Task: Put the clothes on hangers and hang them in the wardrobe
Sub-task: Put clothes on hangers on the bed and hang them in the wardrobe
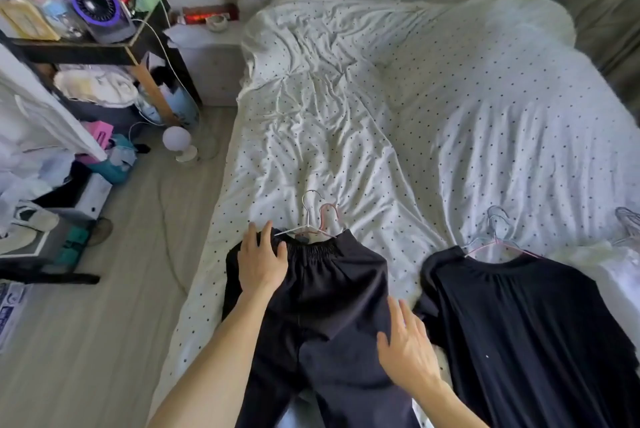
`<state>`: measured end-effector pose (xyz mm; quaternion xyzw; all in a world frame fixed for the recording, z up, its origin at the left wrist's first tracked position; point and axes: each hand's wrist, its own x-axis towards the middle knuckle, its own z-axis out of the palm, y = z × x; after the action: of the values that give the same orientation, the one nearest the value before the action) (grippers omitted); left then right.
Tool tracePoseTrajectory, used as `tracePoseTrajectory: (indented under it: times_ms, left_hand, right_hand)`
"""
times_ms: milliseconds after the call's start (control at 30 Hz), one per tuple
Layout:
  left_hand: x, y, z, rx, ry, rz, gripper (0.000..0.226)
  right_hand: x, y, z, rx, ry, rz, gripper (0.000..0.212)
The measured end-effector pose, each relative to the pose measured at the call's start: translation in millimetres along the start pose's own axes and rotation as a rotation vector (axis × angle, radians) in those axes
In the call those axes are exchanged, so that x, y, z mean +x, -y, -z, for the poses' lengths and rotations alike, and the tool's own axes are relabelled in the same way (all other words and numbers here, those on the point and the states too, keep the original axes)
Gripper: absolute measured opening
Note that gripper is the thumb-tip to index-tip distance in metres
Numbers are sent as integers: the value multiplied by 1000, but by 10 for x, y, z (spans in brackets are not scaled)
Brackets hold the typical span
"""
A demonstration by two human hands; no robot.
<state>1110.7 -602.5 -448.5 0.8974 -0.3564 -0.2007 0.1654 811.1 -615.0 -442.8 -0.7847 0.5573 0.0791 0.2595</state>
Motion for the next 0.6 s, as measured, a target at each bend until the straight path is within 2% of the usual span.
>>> tracePoseTrajectory:
  times_ms: [67,167,267,433,533,600]
  left_hand:
    - [-271,182,-373,178,91,-91,65]
    - [-976,535,-908,284,286,-192,72]
    - [-1689,817,-1275,308,482,-120,74]
    - [-2008,909,-1332,431,615,-65,82]
    - [-1841,729,-1111,450,743,-11,72]
    - [-1758,545,-909,440,771,19,64]
  right_hand:
    - [-125,-138,-365,-75,180,-12,77]
    - [-358,-313,-812,-152,397,-39,79]
    - [-562,-424,-1061,-173,540,-46,80]
    - [-599,-534,-970,-196,621,1,74]
    - [-606,-588,-742,-136,607,-10,64]
    - [-658,-627,-514,-59,551,-15,58]
